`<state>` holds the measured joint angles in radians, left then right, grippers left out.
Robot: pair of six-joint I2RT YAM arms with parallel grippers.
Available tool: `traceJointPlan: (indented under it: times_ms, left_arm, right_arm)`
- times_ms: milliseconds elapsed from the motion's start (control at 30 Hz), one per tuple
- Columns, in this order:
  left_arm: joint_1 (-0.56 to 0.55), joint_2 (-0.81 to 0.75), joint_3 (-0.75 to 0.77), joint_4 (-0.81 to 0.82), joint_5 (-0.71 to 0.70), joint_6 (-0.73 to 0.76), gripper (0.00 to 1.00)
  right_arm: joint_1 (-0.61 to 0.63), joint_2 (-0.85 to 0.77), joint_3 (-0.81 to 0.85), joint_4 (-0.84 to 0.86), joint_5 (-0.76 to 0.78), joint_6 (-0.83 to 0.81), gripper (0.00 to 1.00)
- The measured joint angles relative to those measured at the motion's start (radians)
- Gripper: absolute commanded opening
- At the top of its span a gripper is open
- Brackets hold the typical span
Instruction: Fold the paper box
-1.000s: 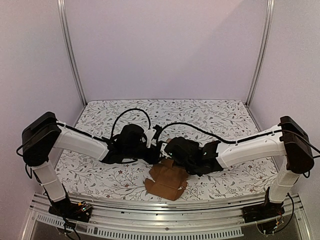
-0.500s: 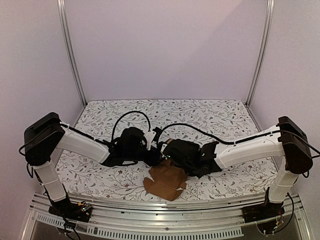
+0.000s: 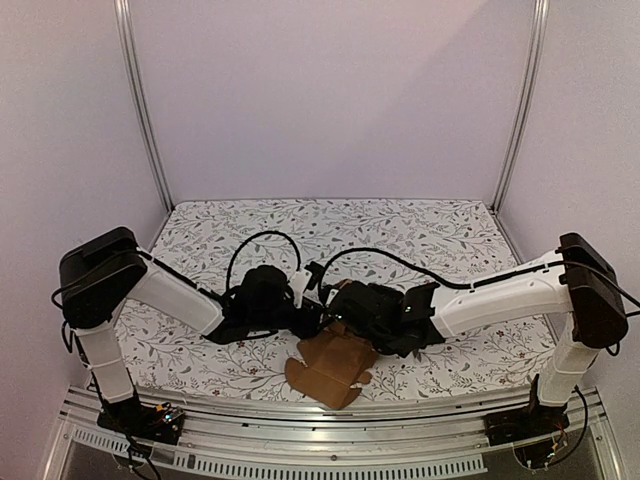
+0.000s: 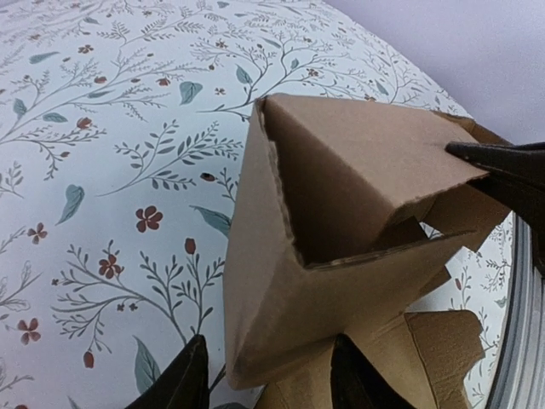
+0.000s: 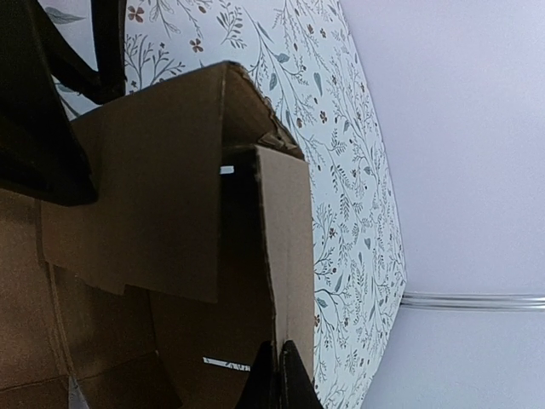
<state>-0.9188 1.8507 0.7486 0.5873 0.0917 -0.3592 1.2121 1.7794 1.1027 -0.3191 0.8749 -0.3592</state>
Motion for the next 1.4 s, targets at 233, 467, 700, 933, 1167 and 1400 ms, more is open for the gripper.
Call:
traceJointPlan:
  times_ms: [233,467,700,933,1167,1400]
  left_arm:
    - [-0.016,0.003,0.000,0.032,0.005,0.018,0.49]
    - [-0.039,0.003,0.002,0.040,0.003,0.030,0.49]
    - [-0.056,0.003,0.002,0.040,-0.019,0.042,0.47]
    - [-0.063,0.003,0.002,0.037,-0.045,0.053,0.24]
    - [-0.064,0.003,0.002,0.032,-0.061,0.057,0.05]
    - [-0.064,0.003,0.002,0.029,-0.078,0.060,0.00]
  right_arm:
    - [0.003,-0.004,0.014,-0.049,-0.012,0.034,0.00]
    - [0.010,0.005,0.058,-0.108,-0.014,0.058,0.00]
    - [0.012,0.011,0.081,-0.148,-0.014,0.079,0.00]
    - [0.014,0.011,0.084,-0.170,-0.015,0.102,0.00]
    - [0.024,0.011,0.105,-0.211,-0.018,0.134,0.00]
    - [0.026,0.021,0.128,-0.254,-0.021,0.154,0.00]
